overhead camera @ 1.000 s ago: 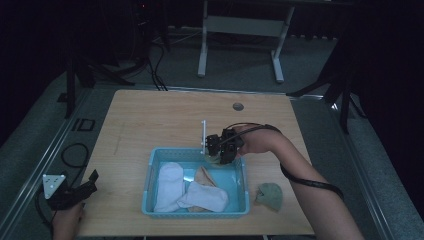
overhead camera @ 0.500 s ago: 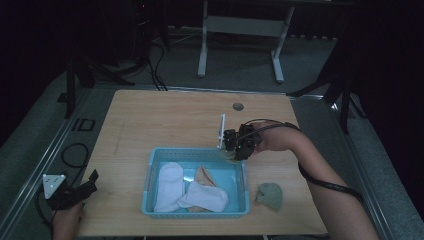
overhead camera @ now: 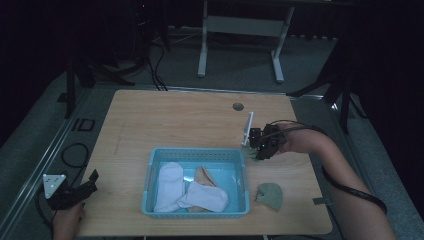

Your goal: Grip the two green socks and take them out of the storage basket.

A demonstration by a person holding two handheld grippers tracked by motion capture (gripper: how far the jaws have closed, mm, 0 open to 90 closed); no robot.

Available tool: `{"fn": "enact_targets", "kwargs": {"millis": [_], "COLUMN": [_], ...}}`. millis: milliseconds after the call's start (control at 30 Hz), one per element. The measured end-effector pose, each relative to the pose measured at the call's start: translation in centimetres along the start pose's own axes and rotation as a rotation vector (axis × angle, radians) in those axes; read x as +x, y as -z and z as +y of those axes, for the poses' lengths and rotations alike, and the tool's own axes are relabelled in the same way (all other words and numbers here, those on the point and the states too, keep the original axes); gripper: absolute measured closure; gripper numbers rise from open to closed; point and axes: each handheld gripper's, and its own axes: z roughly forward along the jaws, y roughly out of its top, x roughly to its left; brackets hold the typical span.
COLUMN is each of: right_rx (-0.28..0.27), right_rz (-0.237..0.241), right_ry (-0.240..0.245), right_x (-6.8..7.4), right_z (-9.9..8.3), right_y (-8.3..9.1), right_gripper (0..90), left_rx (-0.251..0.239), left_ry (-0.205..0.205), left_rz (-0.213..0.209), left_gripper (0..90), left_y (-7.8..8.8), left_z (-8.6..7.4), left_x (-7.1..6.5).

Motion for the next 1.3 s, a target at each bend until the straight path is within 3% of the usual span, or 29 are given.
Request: {"fn": "enact_targets", "kwargs": {"millis": [333, 700, 900, 1300], "right_rx": [0.022, 0.011, 0.018, 0.004], "right_rz": [-0.005, -0.007, 0.015, 0.066], "right_ry": [-0.067, -0.086, -0.108, -0.177], "right_x": [-0.5, -0.9, -1.1, -1.6], "right_z": [-3.5, -4.3, -4.9, -5.9], "right_y": [-0.4, -0.6, -2.7, -8.7], "right_gripper": [77.3, 77.3, 77.3, 77.2], "left_rx": [0.002, 0.001, 0.002, 0.002], "left_ry": [0.0, 0.0, 0.0, 0.0], "left_rz": [-0.002, -0.004, -0.005, -0.005], "left_gripper": [0.7, 0.7, 0.7, 0.7], "left_y": [0.0, 0.0, 0.0, 0.0], "left_z": [0.0, 0.0, 0.0, 0.0], "left_x": [0.0, 0.0, 0.0, 0.0]}}
